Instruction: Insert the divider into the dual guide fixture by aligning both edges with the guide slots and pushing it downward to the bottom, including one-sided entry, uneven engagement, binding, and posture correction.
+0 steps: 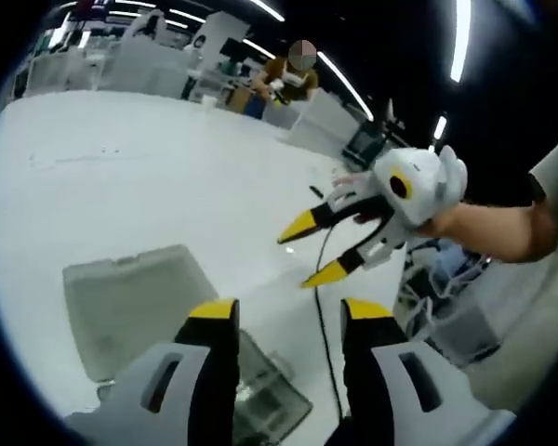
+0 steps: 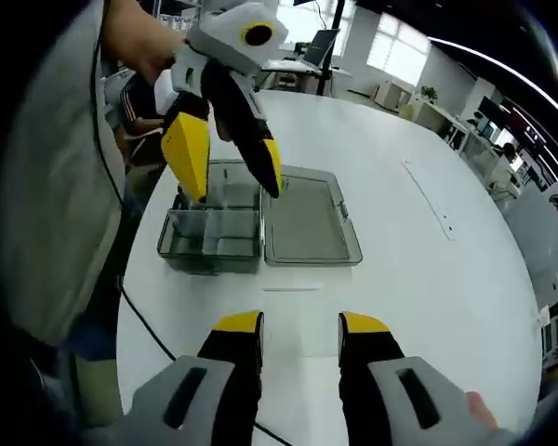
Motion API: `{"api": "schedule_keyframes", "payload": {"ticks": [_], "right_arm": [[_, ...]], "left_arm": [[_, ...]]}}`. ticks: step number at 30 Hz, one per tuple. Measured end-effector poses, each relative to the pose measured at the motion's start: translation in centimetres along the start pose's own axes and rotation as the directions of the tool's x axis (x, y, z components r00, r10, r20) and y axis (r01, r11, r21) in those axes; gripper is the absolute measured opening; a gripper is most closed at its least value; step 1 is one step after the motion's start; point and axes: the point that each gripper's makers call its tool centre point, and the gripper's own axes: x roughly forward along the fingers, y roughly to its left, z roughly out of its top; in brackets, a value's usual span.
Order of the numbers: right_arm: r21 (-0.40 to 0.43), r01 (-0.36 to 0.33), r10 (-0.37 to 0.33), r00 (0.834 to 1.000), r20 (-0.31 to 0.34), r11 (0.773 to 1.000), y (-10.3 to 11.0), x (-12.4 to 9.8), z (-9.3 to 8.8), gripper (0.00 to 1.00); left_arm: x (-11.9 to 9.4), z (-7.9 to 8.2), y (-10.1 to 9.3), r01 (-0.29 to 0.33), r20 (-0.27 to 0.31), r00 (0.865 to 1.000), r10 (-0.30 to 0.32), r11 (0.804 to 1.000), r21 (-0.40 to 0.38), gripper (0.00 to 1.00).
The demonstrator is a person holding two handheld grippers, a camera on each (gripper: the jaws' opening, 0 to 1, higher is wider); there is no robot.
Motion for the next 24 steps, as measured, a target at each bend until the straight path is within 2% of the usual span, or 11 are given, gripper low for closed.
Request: {"api": "schedule_keyframes", "payload": {"ticks": [6, 10, 13, 19, 22, 24], "right_arm": [[-0.009, 0.004, -0.004, 1.0, 0.03, 1.0, 1.1, -0.3, 1.5, 0.27], [-0.015, 0.008, -0.008, 0.999, 0.048, 1.0, 1.6, -0.5, 2.4, 0.27], [-0.019, 0.013, -0.012, 0.998, 0.055, 1.0, 1.8, -0.6, 2.8, 0.27], [-0.03, 0.02, -0.017, 0.997, 0.07, 0.999, 1.9, -0.8, 3.6, 0.27], [-0.024, 0.021, -0.018, 0.996, 0.083, 0.999, 2.0, -0.9, 4.0, 0.27], [-0.025, 0.02, -0.018, 0.996, 0.089, 0.999, 2.1, -0.8, 4.2, 0.27]], "left_arm": [[0.5, 0.6, -0.7, 0.023, 0.023, 1.0, -0.021, 0.997, -0.071, 0.31], [0.8, 0.5, -1.3, 0.046, 0.031, 0.999, -0.042, 0.989, -0.138, 0.27], [0.8, 0.1, -1.4, 0.049, 0.027, 0.999, -0.045, 0.987, -0.155, 0.26], [0.3, 0.1, -1.5, 0.078, 0.056, 0.996, -0.066, 0.967, -0.245, 0.21], [0.2, -0.2, -1.4, 0.076, 0.058, 0.996, -0.062, 0.963, -0.26, 0.18], [0.2, -0.2, -1.4, 0.083, 0.069, 0.995, -0.065, 0.954, -0.29, 0.17]]}}
